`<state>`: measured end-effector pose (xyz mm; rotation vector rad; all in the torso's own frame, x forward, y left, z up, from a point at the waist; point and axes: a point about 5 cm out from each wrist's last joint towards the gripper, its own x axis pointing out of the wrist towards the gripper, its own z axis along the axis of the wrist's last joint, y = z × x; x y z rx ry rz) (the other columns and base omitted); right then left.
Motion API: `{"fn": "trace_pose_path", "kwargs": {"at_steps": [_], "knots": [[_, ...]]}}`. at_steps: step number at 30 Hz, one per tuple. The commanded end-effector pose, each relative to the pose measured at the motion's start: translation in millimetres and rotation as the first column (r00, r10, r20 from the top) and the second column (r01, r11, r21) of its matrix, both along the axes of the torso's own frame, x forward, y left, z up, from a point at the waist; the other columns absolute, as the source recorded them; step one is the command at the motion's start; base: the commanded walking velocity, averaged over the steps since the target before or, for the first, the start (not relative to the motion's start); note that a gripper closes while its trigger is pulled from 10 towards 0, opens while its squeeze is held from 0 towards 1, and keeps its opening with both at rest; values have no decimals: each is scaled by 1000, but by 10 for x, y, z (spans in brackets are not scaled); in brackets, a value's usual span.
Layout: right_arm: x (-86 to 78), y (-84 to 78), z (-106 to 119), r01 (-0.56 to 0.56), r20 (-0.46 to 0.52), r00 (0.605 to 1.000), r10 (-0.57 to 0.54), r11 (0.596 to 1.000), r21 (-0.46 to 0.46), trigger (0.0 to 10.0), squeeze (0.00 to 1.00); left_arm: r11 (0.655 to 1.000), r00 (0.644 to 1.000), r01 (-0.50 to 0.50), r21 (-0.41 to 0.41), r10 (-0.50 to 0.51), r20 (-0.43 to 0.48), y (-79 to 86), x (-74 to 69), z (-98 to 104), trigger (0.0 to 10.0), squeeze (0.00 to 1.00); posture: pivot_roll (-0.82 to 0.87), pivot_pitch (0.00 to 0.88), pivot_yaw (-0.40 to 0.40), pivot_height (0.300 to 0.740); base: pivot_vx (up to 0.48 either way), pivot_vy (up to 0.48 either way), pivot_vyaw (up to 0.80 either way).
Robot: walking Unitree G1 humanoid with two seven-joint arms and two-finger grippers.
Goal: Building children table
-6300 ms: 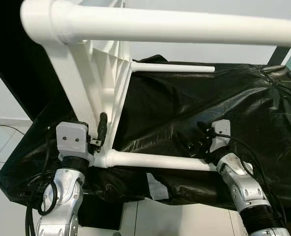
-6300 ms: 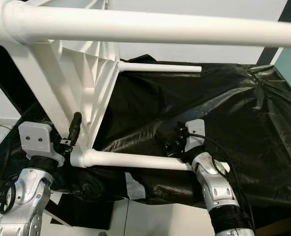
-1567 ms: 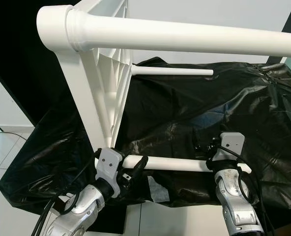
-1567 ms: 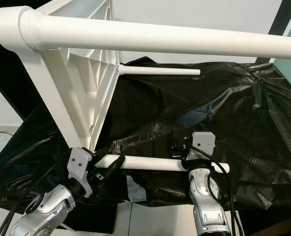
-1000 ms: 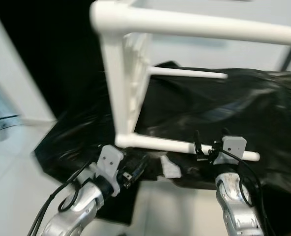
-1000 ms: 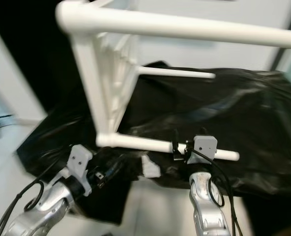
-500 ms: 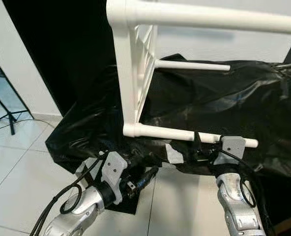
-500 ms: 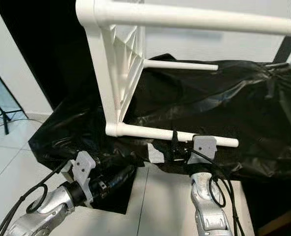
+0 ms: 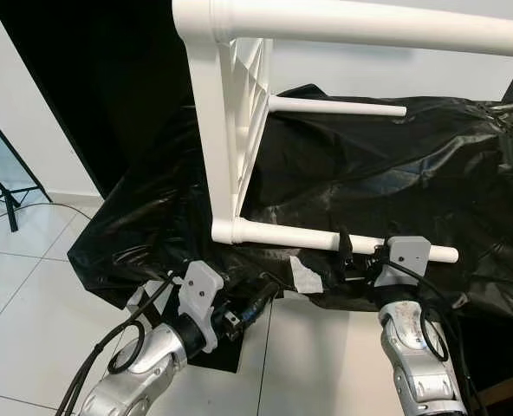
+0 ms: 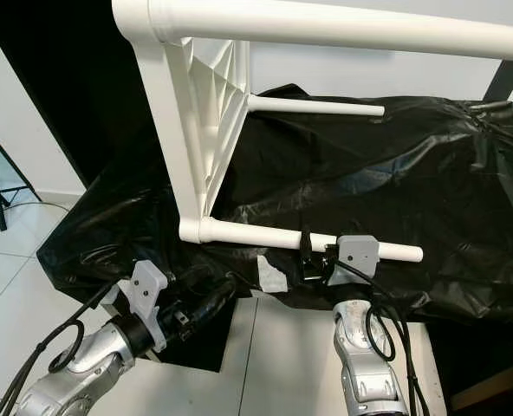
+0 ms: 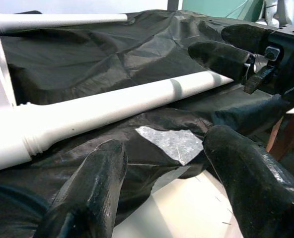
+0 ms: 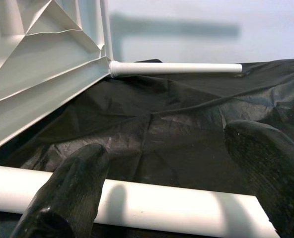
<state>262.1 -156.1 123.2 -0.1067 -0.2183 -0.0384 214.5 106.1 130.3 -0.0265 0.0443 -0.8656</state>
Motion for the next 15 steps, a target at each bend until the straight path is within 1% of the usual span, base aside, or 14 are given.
{"fn": "trace_pose_path", "kwargs": {"at_steps": [1, 15], "knots": [[12, -3, 1, 5, -1, 1000, -5, 1000, 12, 10000, 0, 999, 999, 44, 11, -44, 0, 5, -9, -16, 10000, 0, 9, 0, 22, 740, 0, 0, 0], [21, -53, -3, 5, -10, 1000, -5, 1000, 1, 10000, 0, 999, 999, 49, 4, -49, -2, -36, -6, -37, 10000, 0, 5, 0, 10, 740, 0, 0, -778]]}}
